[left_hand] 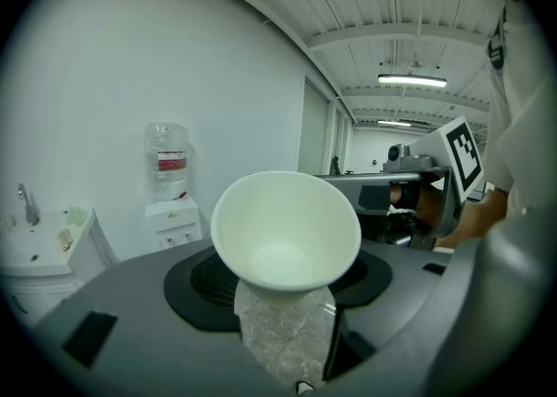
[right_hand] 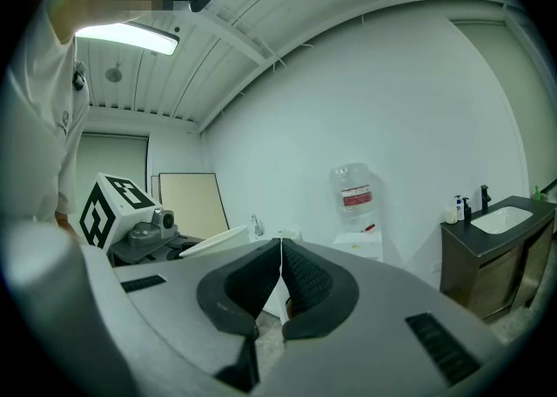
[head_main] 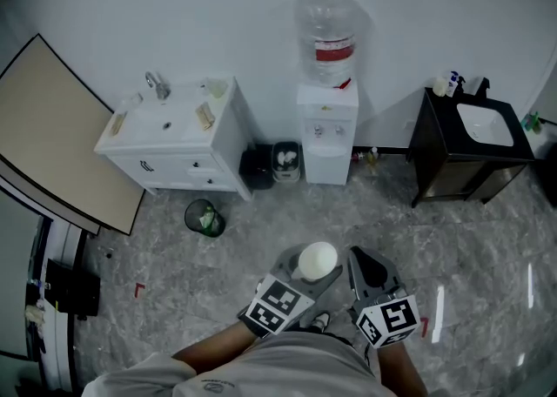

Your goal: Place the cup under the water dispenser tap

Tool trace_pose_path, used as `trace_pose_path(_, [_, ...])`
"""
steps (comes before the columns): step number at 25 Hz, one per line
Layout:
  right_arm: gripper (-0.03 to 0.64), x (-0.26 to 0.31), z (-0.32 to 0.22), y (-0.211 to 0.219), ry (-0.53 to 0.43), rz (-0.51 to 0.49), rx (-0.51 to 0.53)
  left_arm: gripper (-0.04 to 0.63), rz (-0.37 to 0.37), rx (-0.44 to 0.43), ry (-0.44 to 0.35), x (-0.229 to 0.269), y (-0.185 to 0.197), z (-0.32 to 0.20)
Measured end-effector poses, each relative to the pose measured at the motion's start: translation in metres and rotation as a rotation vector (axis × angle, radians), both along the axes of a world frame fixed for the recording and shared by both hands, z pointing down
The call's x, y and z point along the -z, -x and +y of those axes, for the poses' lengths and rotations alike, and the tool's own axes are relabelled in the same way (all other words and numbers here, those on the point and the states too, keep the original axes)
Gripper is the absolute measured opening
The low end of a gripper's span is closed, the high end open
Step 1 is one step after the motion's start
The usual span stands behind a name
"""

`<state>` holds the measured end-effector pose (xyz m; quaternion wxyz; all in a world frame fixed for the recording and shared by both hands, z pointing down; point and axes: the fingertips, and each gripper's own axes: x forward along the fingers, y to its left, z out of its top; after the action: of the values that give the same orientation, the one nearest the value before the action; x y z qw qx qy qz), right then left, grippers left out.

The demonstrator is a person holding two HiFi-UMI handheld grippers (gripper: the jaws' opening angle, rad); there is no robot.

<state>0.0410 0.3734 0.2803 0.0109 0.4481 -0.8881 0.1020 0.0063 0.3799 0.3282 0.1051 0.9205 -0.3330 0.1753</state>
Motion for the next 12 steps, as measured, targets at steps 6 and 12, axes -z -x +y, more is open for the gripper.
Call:
trace_pose_path(6, [0.017,-0.009,-0.039,0.003,0.011,-0.014,-0.008,0.270,0.014,-0.015,0.016,-0.012,0.002,-0.038])
trace_pose_path(12, [0.017,-0.013,-0.124,0.016,0.009,-0.015,-0.048,0.270,0.019,-0.043,0.015,-0.024,0.015,-0.128])
